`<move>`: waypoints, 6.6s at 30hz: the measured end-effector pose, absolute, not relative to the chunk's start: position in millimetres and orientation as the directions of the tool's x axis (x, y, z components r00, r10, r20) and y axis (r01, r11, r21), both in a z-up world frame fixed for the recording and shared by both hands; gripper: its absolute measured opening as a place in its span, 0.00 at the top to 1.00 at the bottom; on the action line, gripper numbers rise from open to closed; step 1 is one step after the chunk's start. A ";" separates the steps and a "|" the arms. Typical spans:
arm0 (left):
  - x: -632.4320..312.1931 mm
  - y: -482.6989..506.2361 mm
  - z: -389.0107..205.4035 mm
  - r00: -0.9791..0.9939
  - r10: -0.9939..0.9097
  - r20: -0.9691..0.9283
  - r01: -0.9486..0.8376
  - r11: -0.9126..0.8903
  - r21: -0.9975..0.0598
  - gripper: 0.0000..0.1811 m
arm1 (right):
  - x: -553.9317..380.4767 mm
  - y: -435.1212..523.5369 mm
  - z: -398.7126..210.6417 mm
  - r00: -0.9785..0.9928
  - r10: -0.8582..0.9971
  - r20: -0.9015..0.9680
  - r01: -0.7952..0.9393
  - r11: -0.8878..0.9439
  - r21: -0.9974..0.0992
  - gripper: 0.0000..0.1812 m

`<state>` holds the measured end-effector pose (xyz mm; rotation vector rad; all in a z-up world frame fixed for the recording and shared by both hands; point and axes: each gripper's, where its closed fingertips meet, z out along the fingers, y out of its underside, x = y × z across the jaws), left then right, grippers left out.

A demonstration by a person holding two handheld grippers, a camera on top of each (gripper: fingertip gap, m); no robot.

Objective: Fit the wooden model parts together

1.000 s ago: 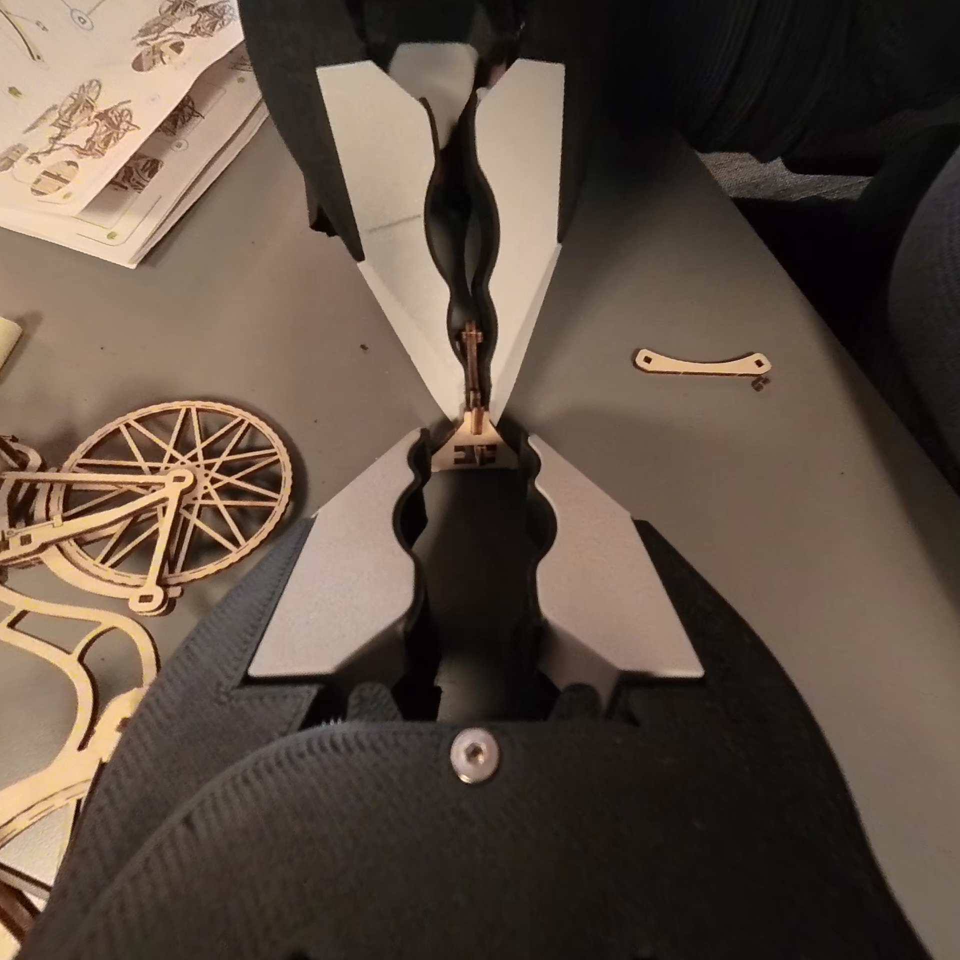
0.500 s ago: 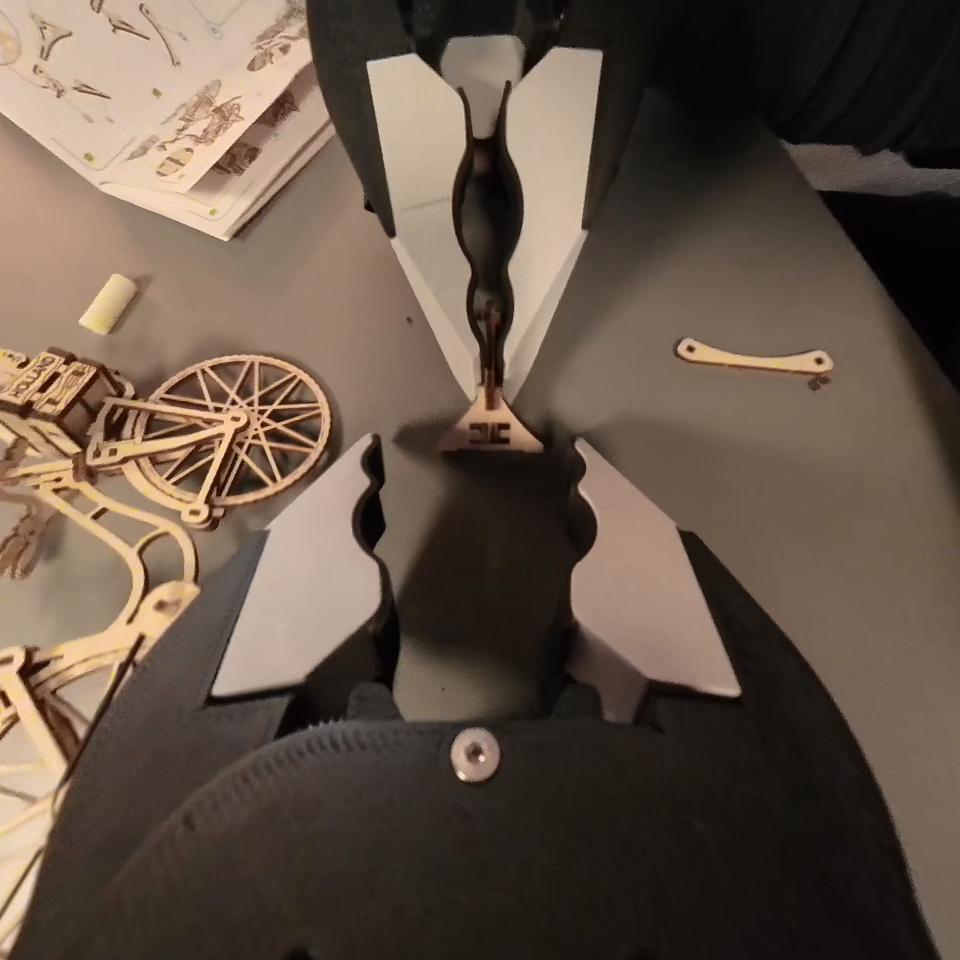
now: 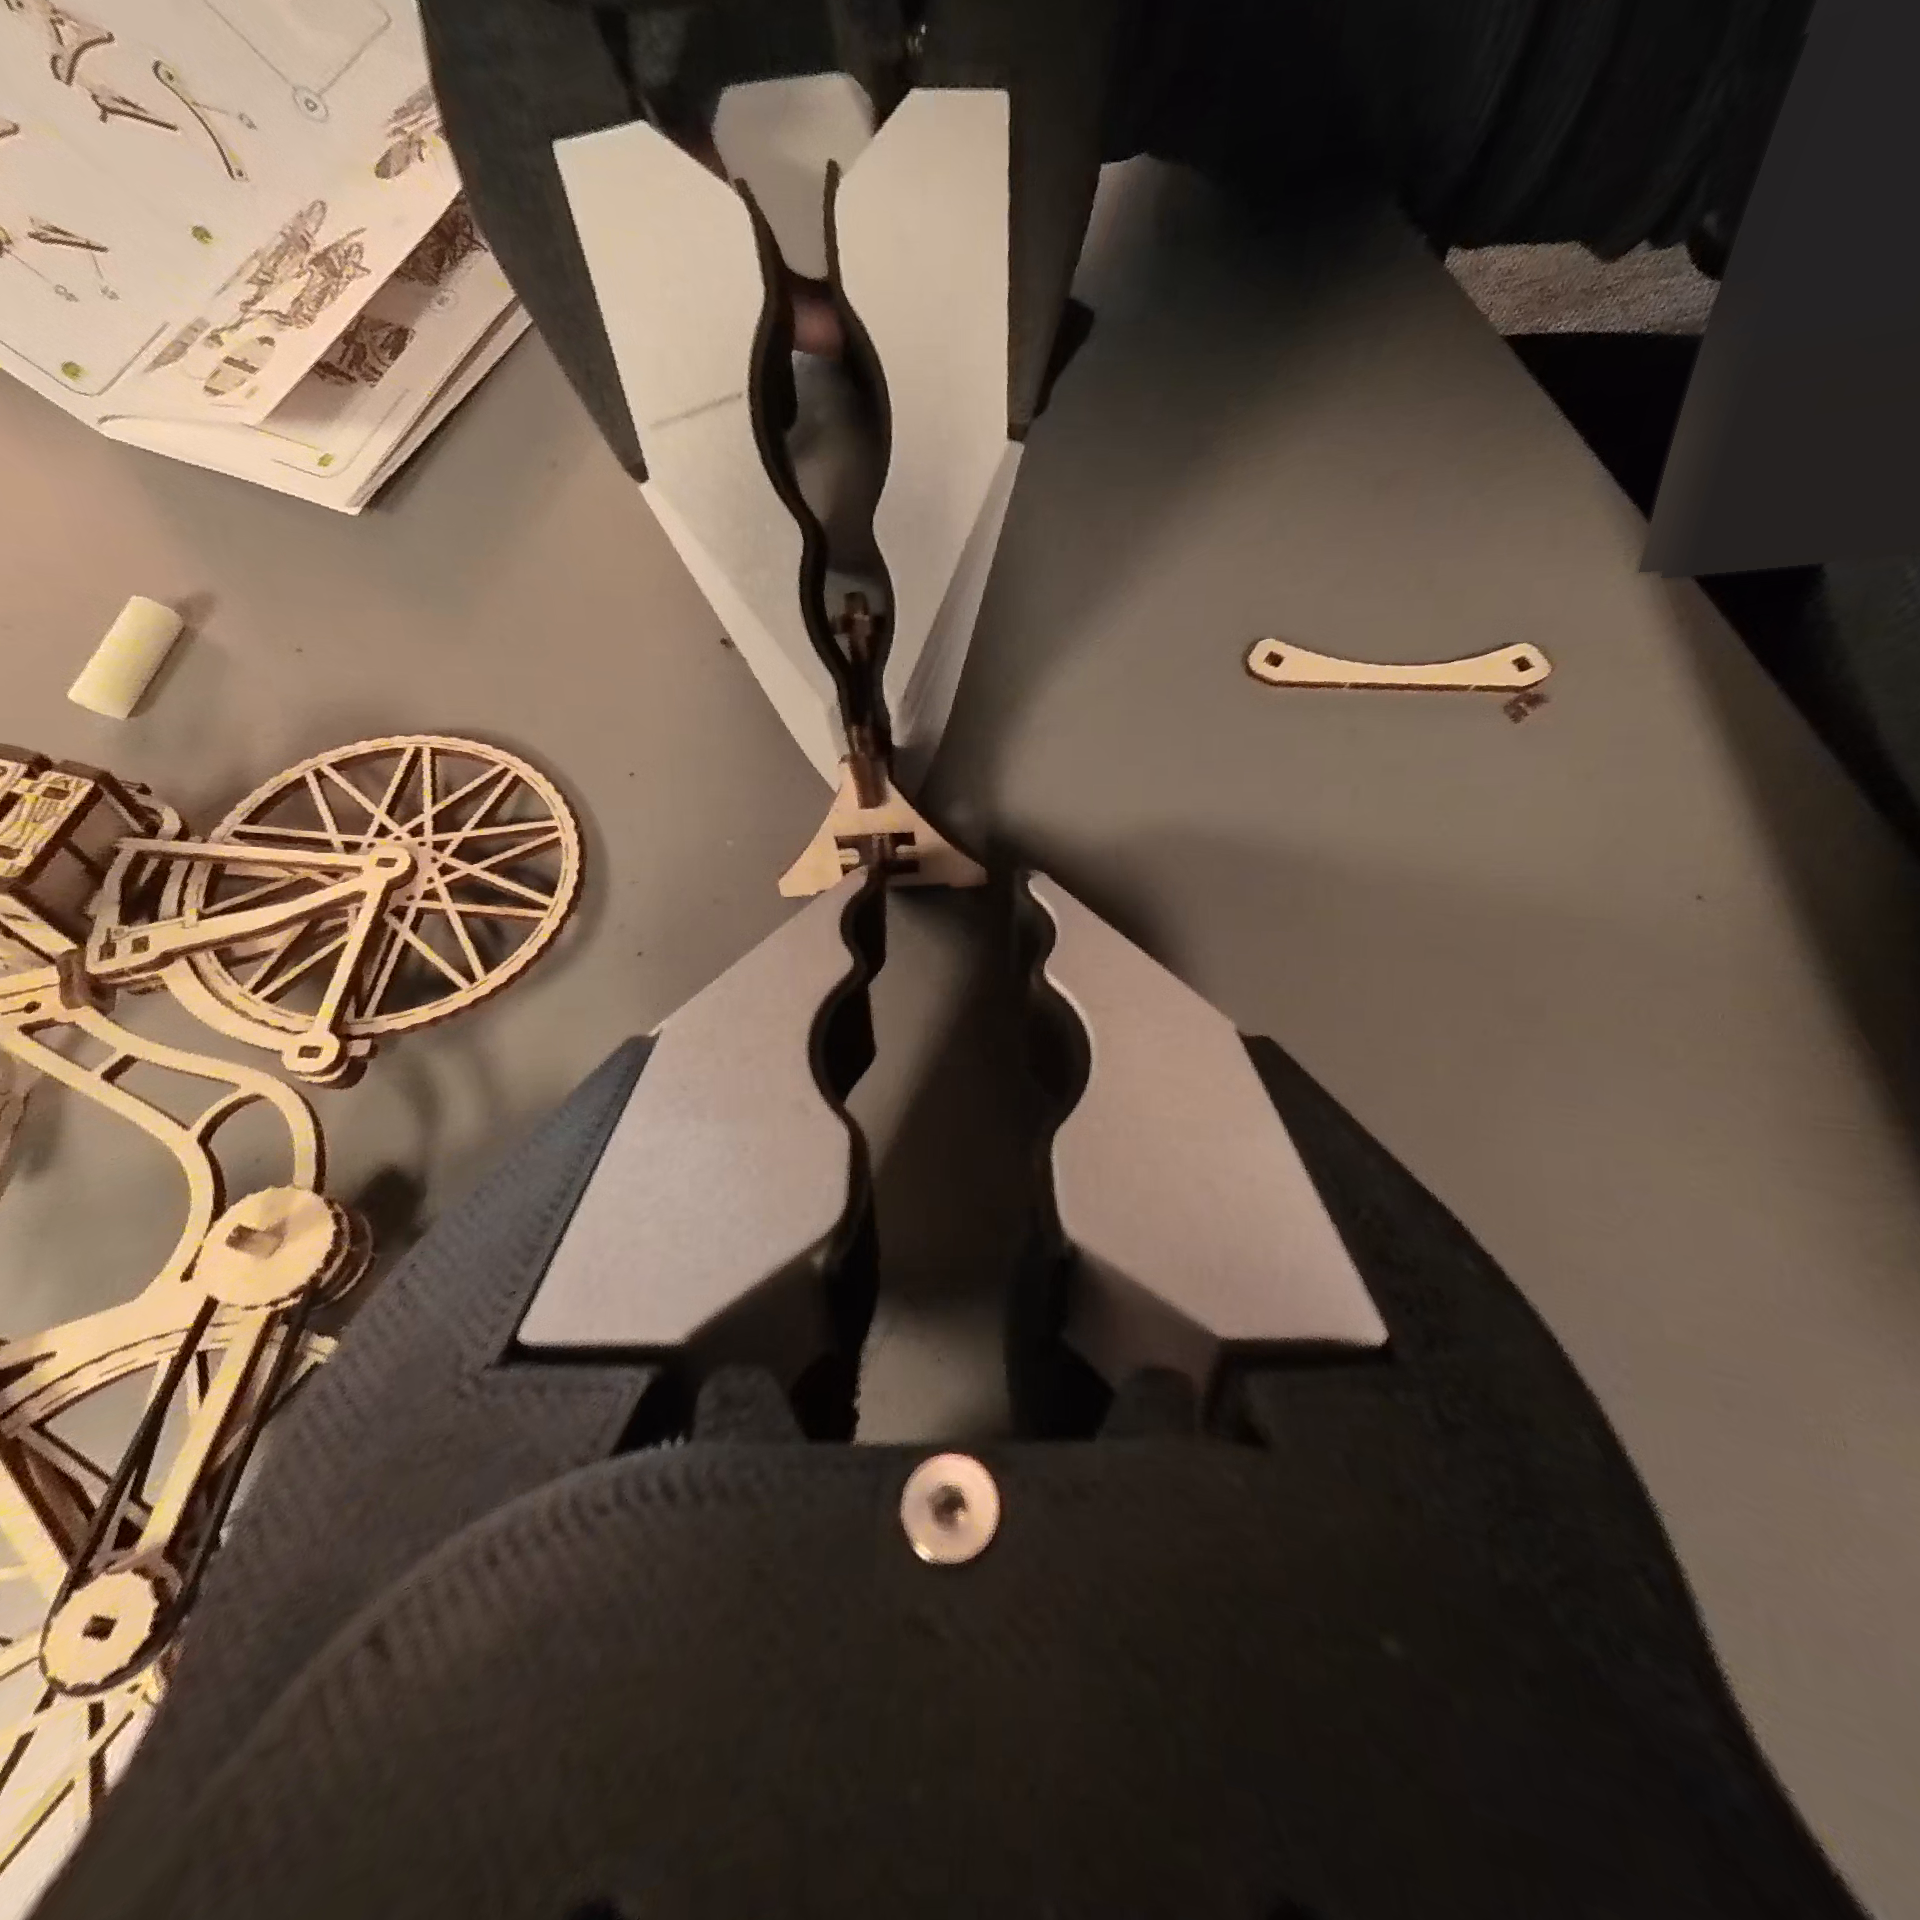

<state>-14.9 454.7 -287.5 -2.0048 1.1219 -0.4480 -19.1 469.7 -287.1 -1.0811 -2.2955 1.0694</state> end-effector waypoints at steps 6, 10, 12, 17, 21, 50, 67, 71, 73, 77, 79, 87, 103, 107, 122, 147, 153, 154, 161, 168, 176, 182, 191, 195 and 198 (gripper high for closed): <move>-16.7 456.5 -284.3 0.558 -0.829 -0.031 -0.526 -0.325 -0.786 0.89 | -19.2 469.6 -287.1 -0.629 0.777 0.022 0.483 0.413 -0.772 1.00; -18.0 459.3 -286.9 0.563 -0.826 -0.032 -0.535 -0.335 -0.776 0.90 | -19.1 468.2 -287.1 -0.633 0.774 0.017 0.483 0.412 -0.772 1.00; -18.2 459.6 -286.9 0.564 -0.825 -0.029 -0.533 -0.337 -0.776 0.91 | -19.2 468.2 -287.0 -0.633 0.774 0.017 0.483 0.412 -0.773 1.00; -18.3 459.8 -286.8 0.566 -0.824 -0.023 -0.529 -0.342 -0.777 0.91 | -19.6 468.6 -287.0 -0.630 0.777 0.018 0.484 0.411 -0.773 1.00; -18.9 460.9 -287.1 0.571 -0.820 -0.035 -0.533 -0.338 -0.776 0.91 | -19.7 468.8 -286.8 -0.629 0.778 0.015 0.486 0.408 -0.773 1.00; -13.5 455.8 -283.3 0.562 -0.827 -0.007 -0.509 -0.339 -0.792 0.85 | -17.7 467.9 -286.5 -0.629 0.777 0.002 0.490 0.398 -0.776 1.00; -15.5 463.3 -285.7 0.622 -0.774 -0.119 -0.547 -0.321 -0.773 0.88 | -17.6 467.8 -285.9 -0.629 0.778 -0.005 0.491 0.392 -0.778 1.00; -17.1 465.2 -285.0 0.642 -0.754 -0.140 -0.547 -0.321 -0.773 0.85 | -18.1 468.5 -285.8 -0.624 0.781 -0.005 0.493 0.389 -0.778 1.00; -17.2 465.6 -284.9 0.646 -0.749 -0.149 -0.549 -0.320 -0.772 0.85 | -18.5 469.2 -285.7 -0.621 0.784 -0.005 0.495 0.387 -0.778 1.00; -13.9 462.9 -281.7 0.647 -0.751 -0.133 -0.528 -0.316 -0.788 0.86 | -19.3 470.0 -285.9 -0.615 0.789 -0.004 0.498 0.384 -0.778 1.00; -10.1 460.3 -279.9 0.641 -0.760 -0.110 -0.513 -0.317 -0.798 0.85 | -19.6 470.5 -285.9 -0.612 0.791 -0.004 0.499 0.382 -0.778 1.00; -13.0 461.7 -286.2 0.644 -0.753 -0.136 -0.548 -0.329 -0.769 0.86 | -19.3 470.3 -285.8 -0.614 0.789 -0.004 0.498 0.383 -0.778 1.00; -11.4 460.5 -285.9 0.625 -0.763 -0.167 -0.569 -0.299 -0.766 0.88 | -17.1 469.1 -286.0 -0.628 0.778 0.005 0.488 0.399 -0.777 1.00; -10.9 460.2 -285.9 0.622 -0.765 -0.167 -0.571 -0.297 -0.766 0.89 | -16.2 468.6 -286.0 -0.634 0.773 0.009 0.483 0.405 -0.777 1.00; -9.1 459.8 -285.8 0.618 -0.768 -0.164 -0.570 -0.295 -0.767 0.90 | -15.1 468.8 -286.3 -0.640 0.768 0.015 0.477 0.413 -0.776 0.99; -8.4 458.3 -285.0 0.590 -0.797 -0.133 -0.565 -0.289 -0.773 0.91 | -13.1 466.7 -285.3 -0.633 0.765 0.117 0.430 0.473 -0.769 1.00; -8.7 459.3 -284.9 0.588 -0.795 -0.149 -0.570 -0.276 -0.774 0.90 | -15.4 468.5 -286.4 -0.618 0.781 0.091 0.454 0.448 -0.770 1.00; -8.8 459.2 -284.9 0.587 -0.796 -0.152 -0.571 -0.274 -0.774 0.90 | -15.6 468.6 -286.5 -0.617 0.782 0.087 0.456 0.446 -0.770 1.00; -8.1 458.9 -284.3 0.560 -0.801 -0.211 -0.603 -0.220 -0.767 0.90 | -15.5 468.2 -286.3 -0.614 0.788 0.048 0.476 0.418 -0.774 1.00; -8.2 458.3 -284.4 0.538 -0.812 -0.225 -0.616 -0.196 -0.763 0.91 | -14.8 467.8 -285.7 -0.606 0.794 0.051 0.476 0.413 -0.776 1.00; -10.6 461.6 -283.8 0.565 -0.796 -0.214 -0.601 -0.220 -0.768 0.91 | -11.9 461.0 -282.7 -0.609 0.792 0.053 0.460 0.406 -0.789 0.87; -9.0 459.7 -284.0 0.555 -0.809 -0.194 -0.596 -0.224 -0.771 0.91 | -18.0 466.1 -283.0 -0.564 0.819 0.103 0.462 0.417 -0.782 0.99; -9.6 458.0 -283.7 0.535 -0.822 -0.196 -0.602 -0.208 -0.771 0.92 | -18.6 464.9 -283.3 -0.548 0.828 0.121 0.468 0.423 -0.776 1.00; -9.7 458.0 -283.6 0.534 -0.819 -0.213 -0.609 -0.197 -0.768 0.92 | -18.6 464.7 -283.1 -0.541 0.830 0.138 0.464 0.431 -0.774 1.00; -10.2 458.2 -283.4 0.537 -0.819 -0.202 -0.602 -0.205 -0.772 0.92 | -18.7 464.4 -283.0 -0.539 0.830 0.147 0.461 0.436 -0.773 1.00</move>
